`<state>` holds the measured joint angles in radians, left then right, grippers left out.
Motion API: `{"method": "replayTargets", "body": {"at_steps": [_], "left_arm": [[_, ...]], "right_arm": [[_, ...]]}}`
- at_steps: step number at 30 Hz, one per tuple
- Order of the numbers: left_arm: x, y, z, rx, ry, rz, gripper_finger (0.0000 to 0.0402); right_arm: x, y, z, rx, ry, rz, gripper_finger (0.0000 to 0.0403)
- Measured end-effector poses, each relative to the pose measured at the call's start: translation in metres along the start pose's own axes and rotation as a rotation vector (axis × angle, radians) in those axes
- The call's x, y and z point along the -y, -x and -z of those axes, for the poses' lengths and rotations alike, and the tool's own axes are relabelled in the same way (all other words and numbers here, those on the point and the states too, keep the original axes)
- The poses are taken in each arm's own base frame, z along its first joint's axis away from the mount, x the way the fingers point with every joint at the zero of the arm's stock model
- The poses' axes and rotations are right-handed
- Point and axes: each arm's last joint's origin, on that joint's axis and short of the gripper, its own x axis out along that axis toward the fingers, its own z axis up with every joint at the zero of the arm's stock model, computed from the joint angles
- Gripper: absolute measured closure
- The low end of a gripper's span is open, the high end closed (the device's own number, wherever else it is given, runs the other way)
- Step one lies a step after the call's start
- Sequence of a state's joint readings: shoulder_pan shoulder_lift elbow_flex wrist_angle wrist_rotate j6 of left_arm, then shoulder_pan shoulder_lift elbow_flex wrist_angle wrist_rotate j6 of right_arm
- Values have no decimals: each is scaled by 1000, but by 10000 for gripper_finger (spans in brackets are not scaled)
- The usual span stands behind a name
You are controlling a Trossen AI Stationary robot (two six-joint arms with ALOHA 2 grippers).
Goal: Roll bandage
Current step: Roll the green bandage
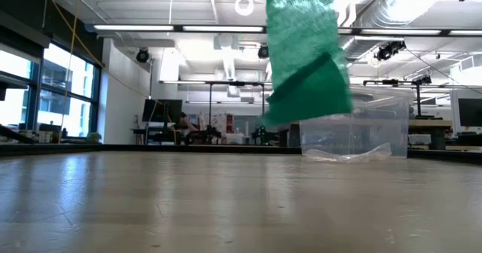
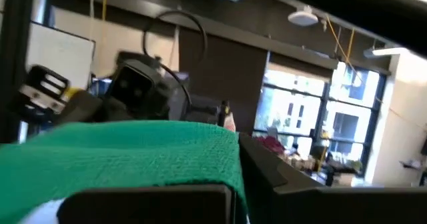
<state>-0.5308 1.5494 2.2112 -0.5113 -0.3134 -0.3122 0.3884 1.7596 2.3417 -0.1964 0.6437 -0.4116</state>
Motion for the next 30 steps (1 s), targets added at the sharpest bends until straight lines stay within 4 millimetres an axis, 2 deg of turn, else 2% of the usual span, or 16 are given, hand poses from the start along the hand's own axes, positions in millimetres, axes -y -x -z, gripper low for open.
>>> {"method": "replayTargets", "body": {"at_steps": [7,10,14,20,26,30], "left_arm": [[0,0,0,-5,18,15,391],[0,0,0,-5,27,15,391],[0,0,0,-5,36,12,391],[0,0,0,3,46,-8,391],[0,0,-1,8,54,-7,391],[0,0,-2,19,58,-4,391]], "right_arm": [[15,-12,16,-89,-79,37,385],[20,-16,28,-172,-106,38,351],[22,-15,36,-243,-126,2,286],[24,9,22,-275,-21,-32,218],[24,38,14,-373,142,16,208],[18,48,16,-418,187,-35,208]]}}
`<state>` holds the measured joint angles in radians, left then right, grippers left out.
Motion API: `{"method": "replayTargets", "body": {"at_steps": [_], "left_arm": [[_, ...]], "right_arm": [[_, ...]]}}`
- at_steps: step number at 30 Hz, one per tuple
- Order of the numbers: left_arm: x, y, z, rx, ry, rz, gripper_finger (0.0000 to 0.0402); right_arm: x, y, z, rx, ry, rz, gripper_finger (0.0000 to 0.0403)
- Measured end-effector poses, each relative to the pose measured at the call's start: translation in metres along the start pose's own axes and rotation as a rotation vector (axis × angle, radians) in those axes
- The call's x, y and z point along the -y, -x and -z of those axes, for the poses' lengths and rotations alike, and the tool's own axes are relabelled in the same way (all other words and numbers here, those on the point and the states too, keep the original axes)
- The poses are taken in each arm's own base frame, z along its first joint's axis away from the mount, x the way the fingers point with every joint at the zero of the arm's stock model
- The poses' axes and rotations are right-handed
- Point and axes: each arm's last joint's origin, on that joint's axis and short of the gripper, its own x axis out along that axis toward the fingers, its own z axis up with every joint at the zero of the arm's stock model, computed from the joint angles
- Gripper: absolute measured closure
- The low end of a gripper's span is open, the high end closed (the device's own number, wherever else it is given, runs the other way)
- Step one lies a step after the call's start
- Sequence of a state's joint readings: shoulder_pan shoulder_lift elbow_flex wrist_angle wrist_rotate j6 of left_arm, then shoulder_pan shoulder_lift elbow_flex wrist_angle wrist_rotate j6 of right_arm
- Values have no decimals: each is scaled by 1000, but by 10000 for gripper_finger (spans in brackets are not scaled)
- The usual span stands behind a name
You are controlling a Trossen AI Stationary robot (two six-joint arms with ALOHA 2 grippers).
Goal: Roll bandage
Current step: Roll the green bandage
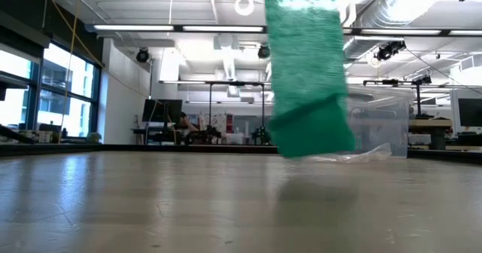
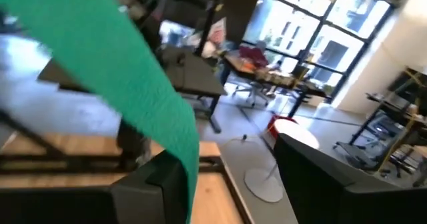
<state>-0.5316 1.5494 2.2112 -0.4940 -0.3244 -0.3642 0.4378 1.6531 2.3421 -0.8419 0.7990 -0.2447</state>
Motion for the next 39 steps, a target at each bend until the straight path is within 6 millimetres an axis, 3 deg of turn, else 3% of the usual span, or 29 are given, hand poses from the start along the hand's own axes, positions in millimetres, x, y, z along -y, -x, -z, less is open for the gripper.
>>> {"method": "replayTargets", "body": {"at_steps": [4,8,10,12,16,18,21,28,34,39], "left_arm": [[0,0,-1,12,4,4,391],[1,0,-3,26,8,4,391],[0,0,-3,27,8,2,391],[0,0,-3,27,8,2,391],[1,0,-3,28,9,8,391],[1,1,-3,29,9,9,391],[1,1,-3,31,10,9,391],[1,1,-5,44,8,13,391],[1,1,-5,44,12,9,391],[0,1,-5,50,13,-10,391]], "right_arm": [[-7,5,3,-24,29,-36,208],[5,11,5,-74,-83,258,208],[13,17,4,-72,-102,309,208],[16,21,2,-56,-109,252,208],[15,27,0,5,-97,-71,208],[16,30,-2,30,-120,-153,208],[20,34,-3,39,-166,-153,208],[11,35,-16,173,-80,-244,208],[-16,25,-35,376,-59,-295,208],[-34,17,-37,399,0,-282,208]]}}
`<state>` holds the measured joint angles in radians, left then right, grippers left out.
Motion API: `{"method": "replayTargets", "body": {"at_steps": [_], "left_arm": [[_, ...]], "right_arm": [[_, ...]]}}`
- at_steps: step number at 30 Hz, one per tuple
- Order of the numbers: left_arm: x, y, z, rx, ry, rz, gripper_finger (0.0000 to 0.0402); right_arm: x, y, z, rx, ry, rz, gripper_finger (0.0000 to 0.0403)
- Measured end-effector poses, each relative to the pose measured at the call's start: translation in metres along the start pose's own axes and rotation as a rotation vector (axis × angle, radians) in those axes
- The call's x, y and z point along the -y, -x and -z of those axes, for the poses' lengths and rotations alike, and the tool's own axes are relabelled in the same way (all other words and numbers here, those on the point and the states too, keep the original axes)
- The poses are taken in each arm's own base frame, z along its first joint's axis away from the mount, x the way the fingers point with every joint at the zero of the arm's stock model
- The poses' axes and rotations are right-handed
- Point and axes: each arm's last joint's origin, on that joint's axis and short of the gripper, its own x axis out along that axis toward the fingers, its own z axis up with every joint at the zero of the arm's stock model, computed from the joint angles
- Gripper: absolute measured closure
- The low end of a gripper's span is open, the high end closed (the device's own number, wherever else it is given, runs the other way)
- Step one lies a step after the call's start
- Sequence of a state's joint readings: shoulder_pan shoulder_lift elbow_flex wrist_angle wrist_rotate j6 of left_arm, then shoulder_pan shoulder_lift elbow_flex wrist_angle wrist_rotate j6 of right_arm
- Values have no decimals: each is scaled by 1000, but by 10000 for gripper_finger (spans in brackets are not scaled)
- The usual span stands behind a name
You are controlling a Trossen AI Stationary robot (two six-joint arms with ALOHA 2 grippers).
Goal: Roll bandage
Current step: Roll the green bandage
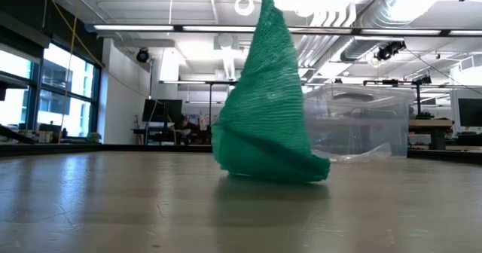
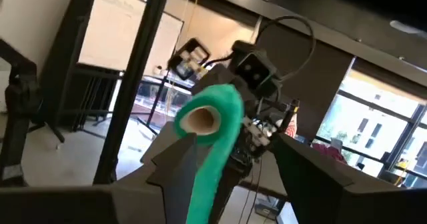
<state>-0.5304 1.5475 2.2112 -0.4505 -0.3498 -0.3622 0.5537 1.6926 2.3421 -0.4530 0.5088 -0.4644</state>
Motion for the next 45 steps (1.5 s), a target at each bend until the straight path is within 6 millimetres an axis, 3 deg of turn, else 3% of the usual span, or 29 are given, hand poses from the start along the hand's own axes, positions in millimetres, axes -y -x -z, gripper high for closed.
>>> {"method": "replayTargets", "body": {"at_steps": [8,16,21,26,28,45], "left_arm": [[0,0,0,2,4,-7,391],[-1,0,0,7,7,-20,390],[-1,0,0,7,13,-20,389],[-1,0,0,5,29,-17,389],[0,0,0,1,30,-4,389],[-1,0,7,-88,134,18,389]], "right_arm": [[0,-3,3,-18,-7,19,208],[-4,-21,18,-106,61,129,216],[1,-25,21,-135,85,182,271],[3,-25,20,-122,104,203,371],[4,-25,17,-116,106,232,393],[20,-23,7,-45,71,368,402]]}}
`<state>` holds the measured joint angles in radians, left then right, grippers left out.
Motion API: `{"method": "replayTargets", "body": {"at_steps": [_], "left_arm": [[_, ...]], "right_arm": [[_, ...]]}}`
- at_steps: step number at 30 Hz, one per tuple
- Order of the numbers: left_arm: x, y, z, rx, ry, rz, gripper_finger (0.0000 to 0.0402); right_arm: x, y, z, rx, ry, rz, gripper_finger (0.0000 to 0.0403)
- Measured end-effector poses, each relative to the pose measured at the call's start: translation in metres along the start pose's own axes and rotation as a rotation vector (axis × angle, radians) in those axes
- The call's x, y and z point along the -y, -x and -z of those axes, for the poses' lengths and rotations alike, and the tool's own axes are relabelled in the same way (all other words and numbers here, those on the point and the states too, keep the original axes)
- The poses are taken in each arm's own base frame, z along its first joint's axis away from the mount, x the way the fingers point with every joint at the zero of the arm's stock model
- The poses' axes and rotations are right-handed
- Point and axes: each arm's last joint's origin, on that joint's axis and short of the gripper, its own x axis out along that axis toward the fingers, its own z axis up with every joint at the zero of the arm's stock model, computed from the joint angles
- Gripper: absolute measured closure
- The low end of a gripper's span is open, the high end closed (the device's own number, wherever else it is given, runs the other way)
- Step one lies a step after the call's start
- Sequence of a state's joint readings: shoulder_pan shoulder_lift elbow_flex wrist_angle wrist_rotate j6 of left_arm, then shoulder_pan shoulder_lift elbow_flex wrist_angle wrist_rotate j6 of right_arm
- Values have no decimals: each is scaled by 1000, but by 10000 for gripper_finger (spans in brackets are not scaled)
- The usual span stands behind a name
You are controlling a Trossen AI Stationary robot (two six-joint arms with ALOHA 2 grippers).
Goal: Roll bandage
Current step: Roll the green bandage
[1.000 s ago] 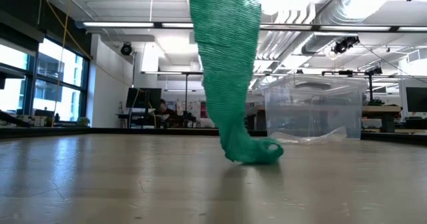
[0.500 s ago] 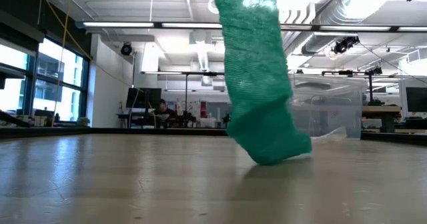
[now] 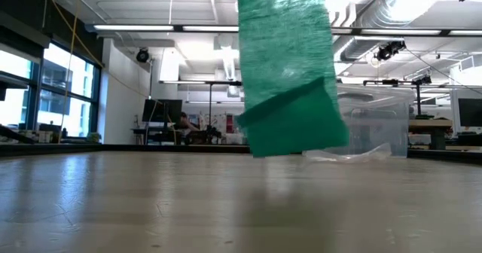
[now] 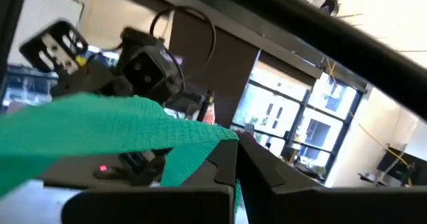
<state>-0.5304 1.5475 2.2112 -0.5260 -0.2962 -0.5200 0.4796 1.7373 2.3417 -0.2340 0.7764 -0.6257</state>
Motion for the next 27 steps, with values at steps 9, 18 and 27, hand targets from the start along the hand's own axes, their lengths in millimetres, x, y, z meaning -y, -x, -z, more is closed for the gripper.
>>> {"method": "replayTargets", "body": {"at_steps": [9,18,27], "left_arm": [[0,0,0,1,-8,2,389],[0,4,-4,24,-15,-18,389],[1,4,-8,78,-44,-38,389]], "right_arm": [[2,-7,28,-205,-16,-19,403],[-3,-5,49,-354,-100,-121,403],[-11,2,48,-364,-115,-215,325]]}}
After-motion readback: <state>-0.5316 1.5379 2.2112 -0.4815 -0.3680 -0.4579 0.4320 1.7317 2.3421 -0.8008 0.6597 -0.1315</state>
